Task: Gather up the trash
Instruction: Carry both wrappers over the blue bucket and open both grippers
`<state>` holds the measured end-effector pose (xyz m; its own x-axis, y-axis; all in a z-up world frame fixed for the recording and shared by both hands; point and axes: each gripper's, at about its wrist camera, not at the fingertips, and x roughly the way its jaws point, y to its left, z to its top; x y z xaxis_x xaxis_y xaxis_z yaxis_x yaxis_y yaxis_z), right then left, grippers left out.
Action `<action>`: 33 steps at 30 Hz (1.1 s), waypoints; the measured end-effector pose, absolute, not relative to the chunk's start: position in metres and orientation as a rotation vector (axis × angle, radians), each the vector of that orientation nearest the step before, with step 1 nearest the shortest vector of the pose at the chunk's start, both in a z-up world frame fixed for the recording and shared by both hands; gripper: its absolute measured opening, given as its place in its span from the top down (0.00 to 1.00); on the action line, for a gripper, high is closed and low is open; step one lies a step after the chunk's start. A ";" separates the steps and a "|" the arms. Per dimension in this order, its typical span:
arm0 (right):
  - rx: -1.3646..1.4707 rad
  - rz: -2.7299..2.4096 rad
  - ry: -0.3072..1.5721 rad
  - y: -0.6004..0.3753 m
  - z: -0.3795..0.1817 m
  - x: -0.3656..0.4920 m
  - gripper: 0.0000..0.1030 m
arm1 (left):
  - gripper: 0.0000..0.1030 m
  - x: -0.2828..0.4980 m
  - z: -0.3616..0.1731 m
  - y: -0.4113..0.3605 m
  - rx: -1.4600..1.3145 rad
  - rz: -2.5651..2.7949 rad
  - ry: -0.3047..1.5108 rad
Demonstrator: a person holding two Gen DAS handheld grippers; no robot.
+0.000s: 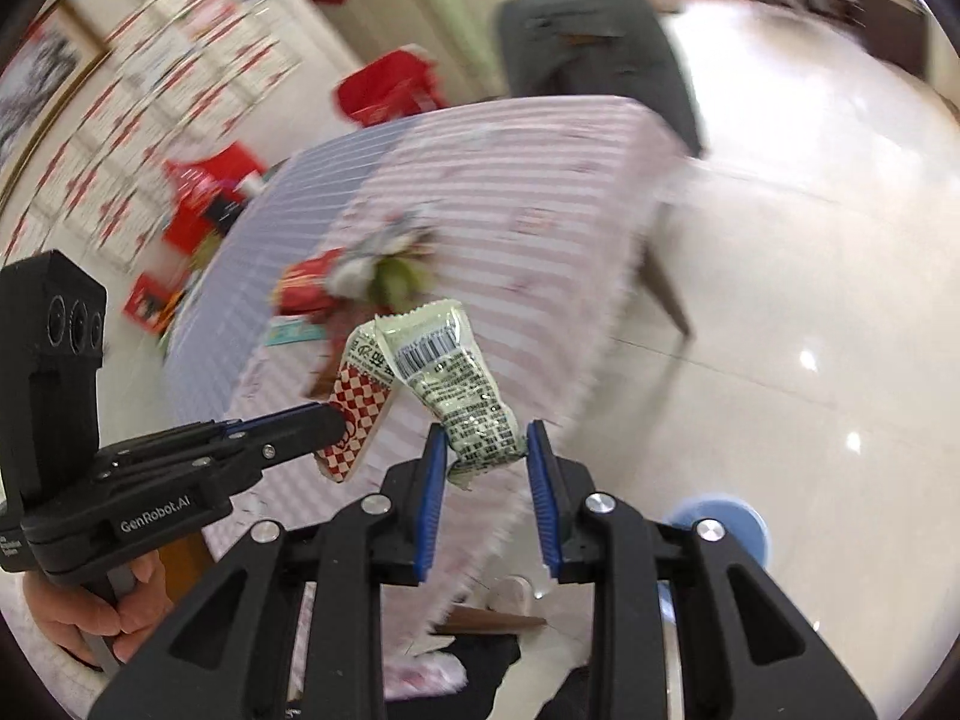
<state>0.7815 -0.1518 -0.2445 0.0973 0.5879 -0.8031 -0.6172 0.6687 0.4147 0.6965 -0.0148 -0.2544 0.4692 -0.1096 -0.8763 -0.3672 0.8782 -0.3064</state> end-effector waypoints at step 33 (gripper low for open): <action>0.184 0.495 1.269 -0.351 -0.305 0.798 0.74 | 0.41 0.796 -0.318 -0.178 -0.296 -0.075 1.374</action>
